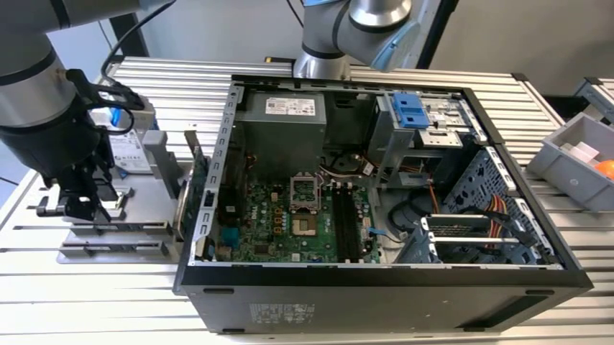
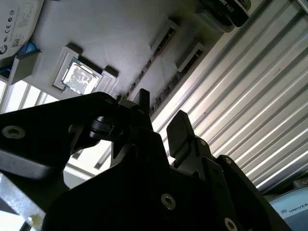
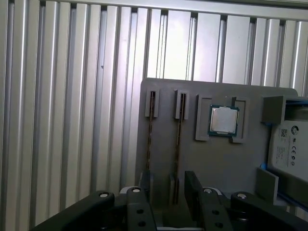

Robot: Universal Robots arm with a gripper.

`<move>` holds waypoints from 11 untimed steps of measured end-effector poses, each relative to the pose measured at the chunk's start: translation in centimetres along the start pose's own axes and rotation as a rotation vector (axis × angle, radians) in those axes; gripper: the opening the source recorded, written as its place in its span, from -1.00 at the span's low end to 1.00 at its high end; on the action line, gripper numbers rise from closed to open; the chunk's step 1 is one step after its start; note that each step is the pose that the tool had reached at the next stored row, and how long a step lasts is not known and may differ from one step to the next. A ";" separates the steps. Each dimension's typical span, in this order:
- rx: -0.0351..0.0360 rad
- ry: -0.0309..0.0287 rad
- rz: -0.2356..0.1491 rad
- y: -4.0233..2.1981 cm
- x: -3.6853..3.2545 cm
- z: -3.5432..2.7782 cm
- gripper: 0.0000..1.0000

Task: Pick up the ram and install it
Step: 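Pick up the ram and move it above insertion slot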

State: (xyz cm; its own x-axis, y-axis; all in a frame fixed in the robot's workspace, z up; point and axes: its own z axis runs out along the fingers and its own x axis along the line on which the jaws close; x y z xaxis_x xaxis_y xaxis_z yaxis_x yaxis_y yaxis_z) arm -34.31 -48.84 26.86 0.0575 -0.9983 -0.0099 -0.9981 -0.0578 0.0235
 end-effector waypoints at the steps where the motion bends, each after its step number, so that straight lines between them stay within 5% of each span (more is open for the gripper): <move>1: -0.0001 0.0001 0.000 0.00 0.00 0.01 1.00; 11: 0.0017 0.0003 0.000 0.00 0.00 0.24 1.00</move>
State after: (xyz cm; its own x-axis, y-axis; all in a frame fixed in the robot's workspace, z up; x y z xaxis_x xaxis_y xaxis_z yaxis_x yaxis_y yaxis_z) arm -34.31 -48.84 26.63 0.0575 -0.9983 -0.0095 -0.9981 -0.0577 0.0218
